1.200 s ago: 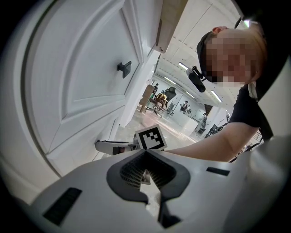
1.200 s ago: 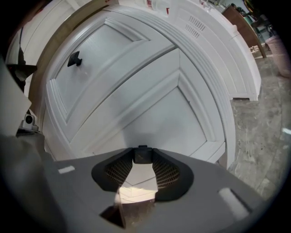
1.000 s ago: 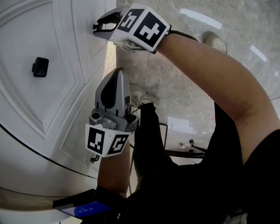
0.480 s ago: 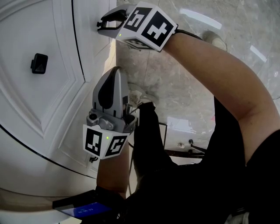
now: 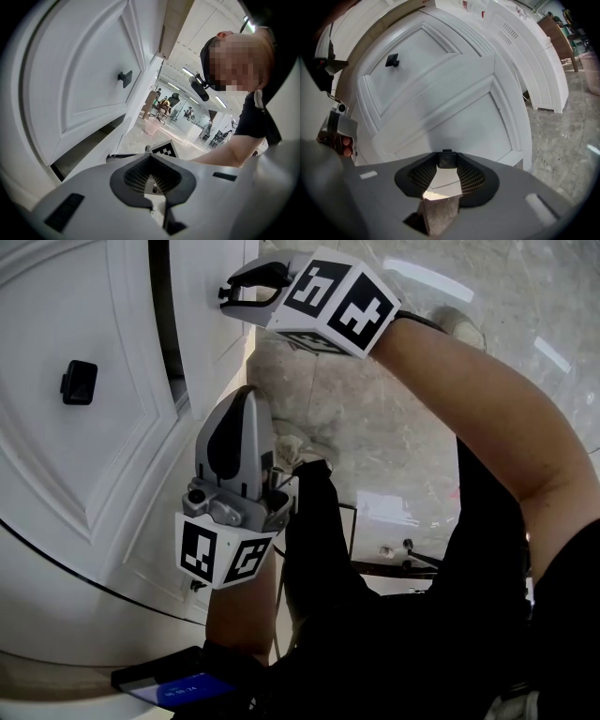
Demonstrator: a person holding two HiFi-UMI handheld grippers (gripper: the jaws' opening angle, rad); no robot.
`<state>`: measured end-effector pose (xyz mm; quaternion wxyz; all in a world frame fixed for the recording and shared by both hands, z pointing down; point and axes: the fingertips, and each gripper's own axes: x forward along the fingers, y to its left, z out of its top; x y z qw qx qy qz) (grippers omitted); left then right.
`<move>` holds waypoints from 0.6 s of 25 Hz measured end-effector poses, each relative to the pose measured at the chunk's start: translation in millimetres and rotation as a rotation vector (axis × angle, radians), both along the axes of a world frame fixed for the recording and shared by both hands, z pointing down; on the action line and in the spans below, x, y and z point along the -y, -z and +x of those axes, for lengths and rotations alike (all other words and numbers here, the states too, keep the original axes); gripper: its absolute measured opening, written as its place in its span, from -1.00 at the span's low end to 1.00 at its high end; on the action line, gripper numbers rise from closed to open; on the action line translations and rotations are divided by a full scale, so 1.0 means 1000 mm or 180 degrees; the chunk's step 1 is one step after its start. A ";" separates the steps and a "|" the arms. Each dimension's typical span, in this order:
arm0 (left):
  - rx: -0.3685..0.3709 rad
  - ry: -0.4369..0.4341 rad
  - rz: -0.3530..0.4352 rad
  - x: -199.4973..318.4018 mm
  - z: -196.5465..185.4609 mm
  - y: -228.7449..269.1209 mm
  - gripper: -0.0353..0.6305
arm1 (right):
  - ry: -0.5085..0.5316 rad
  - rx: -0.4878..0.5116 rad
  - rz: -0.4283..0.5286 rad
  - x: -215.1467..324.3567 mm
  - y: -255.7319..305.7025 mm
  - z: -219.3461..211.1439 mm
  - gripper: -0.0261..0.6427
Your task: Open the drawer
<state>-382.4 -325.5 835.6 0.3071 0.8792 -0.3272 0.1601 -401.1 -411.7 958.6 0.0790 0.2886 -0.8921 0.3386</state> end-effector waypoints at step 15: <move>-0.0073 -0.0069 0.0023 0.001 0.008 0.007 -0.92 | 0.0002 -0.0049 0.0008 -0.022 0.001 0.024 -0.53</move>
